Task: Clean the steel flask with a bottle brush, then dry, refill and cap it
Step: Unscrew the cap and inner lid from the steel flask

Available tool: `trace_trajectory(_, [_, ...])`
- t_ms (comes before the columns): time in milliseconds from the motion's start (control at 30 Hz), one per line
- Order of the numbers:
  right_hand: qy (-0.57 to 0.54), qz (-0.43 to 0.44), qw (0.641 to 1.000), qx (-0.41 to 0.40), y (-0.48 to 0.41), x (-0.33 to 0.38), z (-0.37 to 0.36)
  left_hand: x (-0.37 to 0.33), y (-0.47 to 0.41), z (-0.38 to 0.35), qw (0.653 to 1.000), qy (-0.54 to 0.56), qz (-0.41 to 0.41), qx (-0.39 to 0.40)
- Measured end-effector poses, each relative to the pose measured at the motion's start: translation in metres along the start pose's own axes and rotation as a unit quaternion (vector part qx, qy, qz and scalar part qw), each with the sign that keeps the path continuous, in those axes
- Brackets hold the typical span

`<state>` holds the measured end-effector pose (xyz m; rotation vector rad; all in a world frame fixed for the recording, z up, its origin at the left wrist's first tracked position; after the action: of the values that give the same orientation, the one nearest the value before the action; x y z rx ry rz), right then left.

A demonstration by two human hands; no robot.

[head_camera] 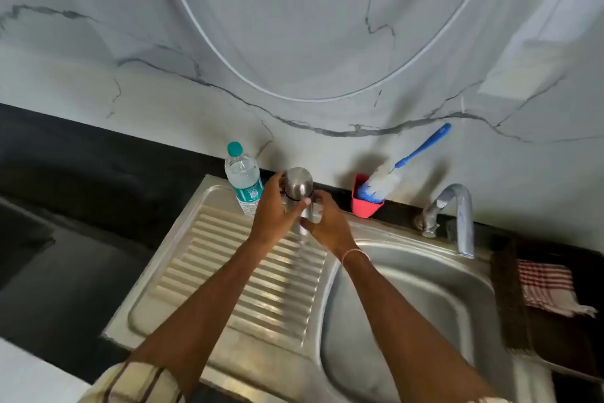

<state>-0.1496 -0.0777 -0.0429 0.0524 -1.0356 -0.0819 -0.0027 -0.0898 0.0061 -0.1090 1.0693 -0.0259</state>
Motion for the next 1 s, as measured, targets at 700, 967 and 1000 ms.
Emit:
trace_trajectory(700, [-0.294,-0.035,0.939,0.175,0.099,0.072,0.044,-0.134,0.033,0.034,0.963,0.226,-0.049,0.139])
trace_trajectory(967, [-0.52,-0.026,0.797,0.304,0.203,0.141,0.062,-0.25,0.115,-0.001,0.738,0.476,0.03,0.478])
trace_trajectory(1000, [-0.527,-0.028,0.799,0.288,0.212,0.142,0.067,-0.257,0.123,-0.004,0.731,0.483,0.039,0.48])
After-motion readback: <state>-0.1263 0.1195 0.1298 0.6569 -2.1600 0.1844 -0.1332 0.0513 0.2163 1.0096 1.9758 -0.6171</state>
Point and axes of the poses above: each hand's wrist, its own y-axis away from the middle knuckle, its own z-axis out of the back of the hand, x = y × z, the point moved 9 cm from there along -y, towards the middle knuckle, and after that the axes turned 4 degrees about -x, right-handed, at the moved point
